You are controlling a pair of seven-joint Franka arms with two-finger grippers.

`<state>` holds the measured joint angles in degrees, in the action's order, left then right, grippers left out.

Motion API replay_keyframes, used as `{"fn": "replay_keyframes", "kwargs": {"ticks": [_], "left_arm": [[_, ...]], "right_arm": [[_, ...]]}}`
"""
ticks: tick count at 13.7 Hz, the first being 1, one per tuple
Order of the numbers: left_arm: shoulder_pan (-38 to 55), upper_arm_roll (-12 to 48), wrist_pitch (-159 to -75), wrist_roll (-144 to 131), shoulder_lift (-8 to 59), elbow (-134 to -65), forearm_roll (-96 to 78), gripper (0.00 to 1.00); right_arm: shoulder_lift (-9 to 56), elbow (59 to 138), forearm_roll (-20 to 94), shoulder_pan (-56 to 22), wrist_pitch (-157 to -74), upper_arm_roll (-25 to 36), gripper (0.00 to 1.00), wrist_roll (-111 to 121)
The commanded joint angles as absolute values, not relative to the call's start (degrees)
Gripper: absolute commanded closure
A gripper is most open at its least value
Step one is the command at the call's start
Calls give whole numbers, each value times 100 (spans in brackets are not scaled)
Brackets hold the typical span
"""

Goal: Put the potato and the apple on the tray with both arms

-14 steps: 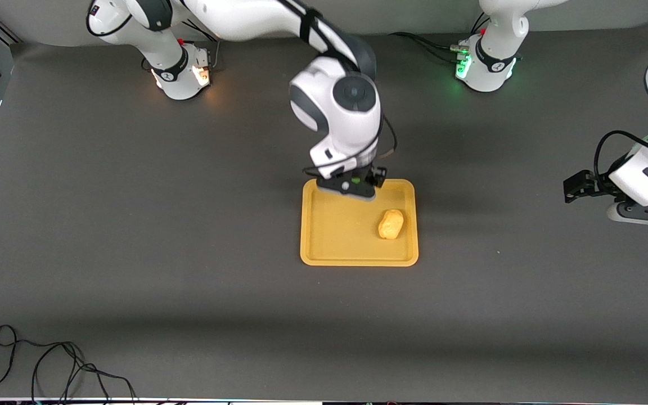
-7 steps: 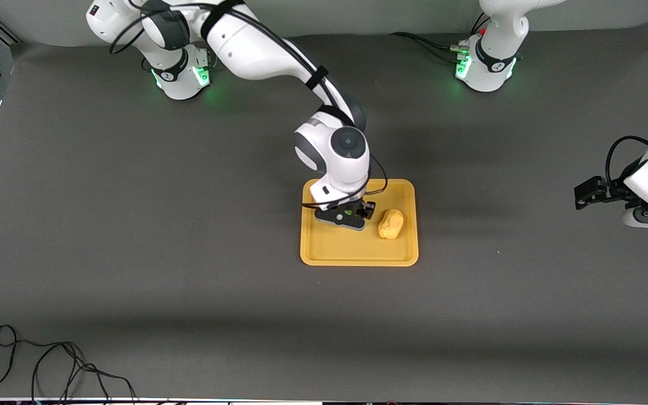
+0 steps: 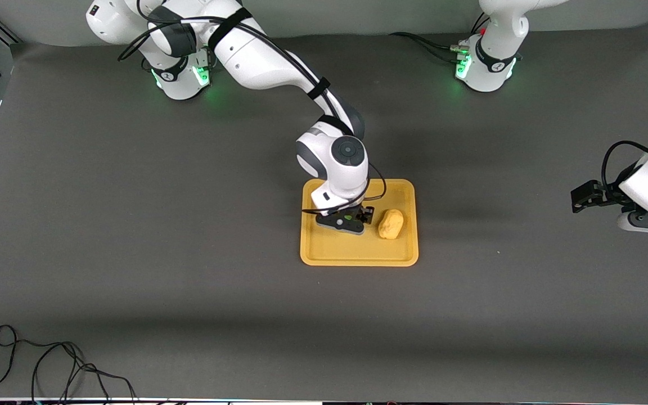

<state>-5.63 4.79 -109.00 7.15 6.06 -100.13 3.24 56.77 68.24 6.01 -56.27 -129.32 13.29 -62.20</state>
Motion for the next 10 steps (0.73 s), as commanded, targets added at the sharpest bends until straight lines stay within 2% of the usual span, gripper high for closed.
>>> {"fn": "replay_keyframes", "kwargs": {"ticks": [1,6,10], "left_arm": [[228,-325,-10986,809,510,-10072,308,0],[150,-360,-10891,852,571,-9897,-60,0],[44,-360,-10706,1169,624,-9826,-79,0]], "right_arm": [[5250,6776,545,-5607,-12554,1336,0,-6275],[3870,6583,536,-5398,-10735,1389,0,-6145],[2666,7021,510,-5028,-9459,1599,0,-4687]]}}
